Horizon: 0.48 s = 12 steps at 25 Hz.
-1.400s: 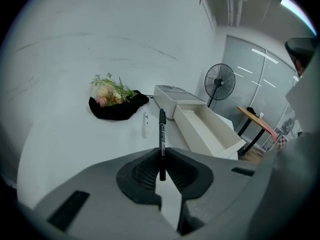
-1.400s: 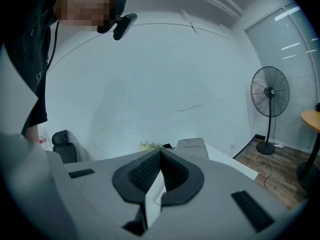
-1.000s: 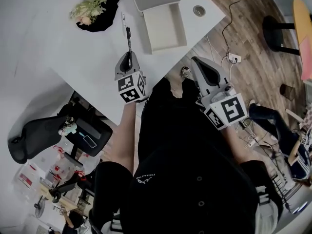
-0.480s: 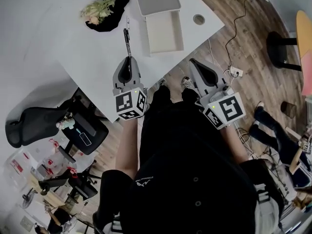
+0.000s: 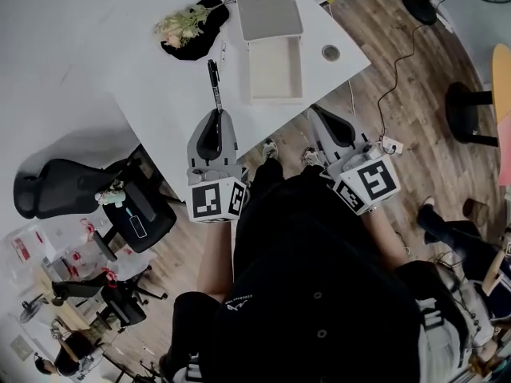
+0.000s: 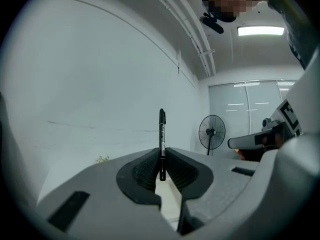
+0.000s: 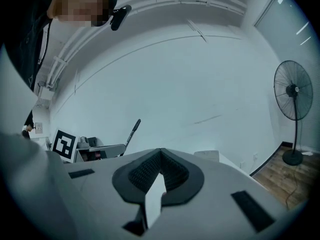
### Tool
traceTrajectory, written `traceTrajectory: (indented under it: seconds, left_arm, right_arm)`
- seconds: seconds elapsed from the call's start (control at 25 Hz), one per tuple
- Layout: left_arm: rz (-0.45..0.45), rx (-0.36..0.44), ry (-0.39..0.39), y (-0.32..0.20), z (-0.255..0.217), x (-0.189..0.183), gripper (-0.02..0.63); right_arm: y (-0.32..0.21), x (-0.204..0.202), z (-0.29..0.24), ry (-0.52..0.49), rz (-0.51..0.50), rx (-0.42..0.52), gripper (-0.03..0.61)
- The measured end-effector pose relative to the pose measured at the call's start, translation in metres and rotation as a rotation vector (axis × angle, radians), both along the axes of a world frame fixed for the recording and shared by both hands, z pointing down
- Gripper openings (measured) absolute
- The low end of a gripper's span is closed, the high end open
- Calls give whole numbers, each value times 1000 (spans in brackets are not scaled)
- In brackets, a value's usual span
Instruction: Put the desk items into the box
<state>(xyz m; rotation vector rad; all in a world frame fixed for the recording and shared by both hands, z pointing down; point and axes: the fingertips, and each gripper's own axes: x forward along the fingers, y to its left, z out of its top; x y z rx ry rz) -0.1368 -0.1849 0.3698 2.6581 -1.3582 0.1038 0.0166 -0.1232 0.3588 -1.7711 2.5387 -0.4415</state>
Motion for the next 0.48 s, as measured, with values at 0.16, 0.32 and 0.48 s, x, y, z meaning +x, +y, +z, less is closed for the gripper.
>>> traceTrajectory:
  seconds: [0.16, 0.32, 0.48]
  left_arm:
    - [-23, 37, 10, 21, -19, 3, 43]
    - [-26, 72, -15, 41, -30, 12, 44]
    - [-44, 79, -15, 56, -32, 21, 43]
  right_arm:
    - [6, 5, -7, -5, -32, 19, -2]
    - [10, 12, -12, -6, -63, 33, -2]
    - [15, 19, -13, -16, -92, 28, -2]
